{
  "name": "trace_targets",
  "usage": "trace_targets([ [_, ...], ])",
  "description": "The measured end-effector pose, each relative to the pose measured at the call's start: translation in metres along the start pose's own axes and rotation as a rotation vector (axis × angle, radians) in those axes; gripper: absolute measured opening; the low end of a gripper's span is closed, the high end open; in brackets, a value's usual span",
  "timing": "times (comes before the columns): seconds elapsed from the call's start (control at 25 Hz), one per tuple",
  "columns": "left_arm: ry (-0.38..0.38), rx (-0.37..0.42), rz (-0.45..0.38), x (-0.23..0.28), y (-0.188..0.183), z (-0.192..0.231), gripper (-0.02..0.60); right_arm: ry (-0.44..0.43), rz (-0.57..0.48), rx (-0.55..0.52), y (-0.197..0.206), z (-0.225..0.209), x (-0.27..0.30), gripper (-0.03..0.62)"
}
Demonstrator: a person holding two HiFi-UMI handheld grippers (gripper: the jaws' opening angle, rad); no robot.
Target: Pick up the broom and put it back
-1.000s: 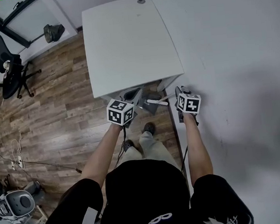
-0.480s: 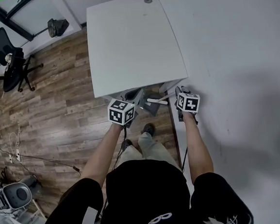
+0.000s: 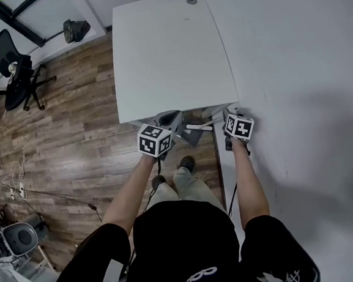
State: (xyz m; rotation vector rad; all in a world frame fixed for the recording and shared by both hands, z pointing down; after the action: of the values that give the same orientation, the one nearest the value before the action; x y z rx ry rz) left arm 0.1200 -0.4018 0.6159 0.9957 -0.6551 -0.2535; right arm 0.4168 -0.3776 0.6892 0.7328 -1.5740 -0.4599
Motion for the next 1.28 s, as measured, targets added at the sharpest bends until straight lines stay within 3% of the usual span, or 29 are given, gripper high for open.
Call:
trace_targets([
  [0.12, 0.001, -0.003, 0.004, 0.001, -0.001, 0.0, 0.011, 0.015, 0.025, 0.029, 0.004, -0.003, 0.003, 0.217],
  [0.52, -0.008, -0.011, 0.016, 0.011, -0.003, 0.007, 0.011, 0.032, 0.069, 0.05, 0.012, -0.009, 0.017, 0.218],
  [1.12, -0.024, -0.026, 0.008, 0.034, -0.015, 0.023, 0.011, 0.024, -0.01, 0.023, -0.028, -0.011, 0.038, 0.218],
  [1.28, -0.024, -0.025, 0.007, 0.036, -0.016, 0.025, 0.011, 0.022, -0.081, 0.021, -0.036, -0.011, 0.034, 0.218],
])
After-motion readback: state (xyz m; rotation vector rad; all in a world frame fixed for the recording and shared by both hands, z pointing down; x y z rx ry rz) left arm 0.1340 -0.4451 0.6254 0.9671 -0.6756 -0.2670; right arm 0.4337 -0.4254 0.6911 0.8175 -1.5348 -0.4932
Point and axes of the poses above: the fingertips, and each gripper's own axes: x forward along the fingers, z to its left, y out of its underside, the point moved 9 cm from there along -x, backward along the fingers, and after that the axes turned 3 degrees about -z, right-handed, at the moved point
